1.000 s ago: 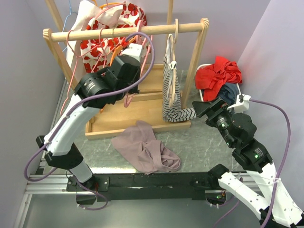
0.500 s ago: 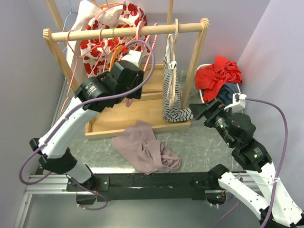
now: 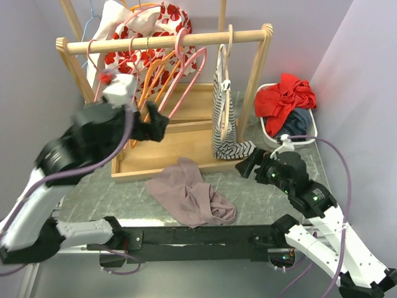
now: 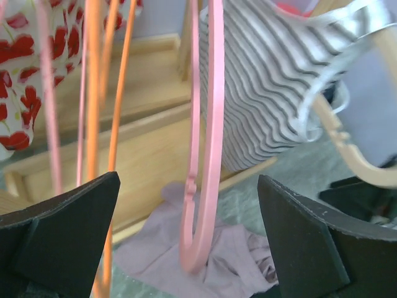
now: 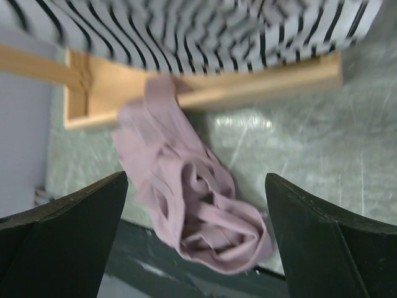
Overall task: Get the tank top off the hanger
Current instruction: Place the hanger at the clothesline, then pick up the tank top from the corner of the board.
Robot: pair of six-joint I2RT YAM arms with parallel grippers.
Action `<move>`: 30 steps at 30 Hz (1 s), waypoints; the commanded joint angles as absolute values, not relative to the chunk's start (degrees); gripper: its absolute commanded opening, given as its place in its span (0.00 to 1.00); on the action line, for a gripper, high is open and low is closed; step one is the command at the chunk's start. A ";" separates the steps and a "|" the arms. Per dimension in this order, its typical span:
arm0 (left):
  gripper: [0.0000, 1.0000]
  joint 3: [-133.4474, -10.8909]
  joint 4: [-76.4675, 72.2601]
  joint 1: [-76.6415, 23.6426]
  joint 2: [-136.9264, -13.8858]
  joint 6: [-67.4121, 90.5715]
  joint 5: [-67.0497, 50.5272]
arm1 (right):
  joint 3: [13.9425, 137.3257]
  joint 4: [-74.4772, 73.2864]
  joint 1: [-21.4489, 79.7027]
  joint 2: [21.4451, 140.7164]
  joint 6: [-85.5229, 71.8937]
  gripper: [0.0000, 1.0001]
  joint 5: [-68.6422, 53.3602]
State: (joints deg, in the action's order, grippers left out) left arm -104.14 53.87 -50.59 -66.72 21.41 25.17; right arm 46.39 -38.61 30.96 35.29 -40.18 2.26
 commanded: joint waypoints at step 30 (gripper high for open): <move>0.99 -84.90 30.41 -50.54 -49.04 15.73 8.79 | 46.05 -14.85 46.74 77.86 -33.40 1.00 -16.26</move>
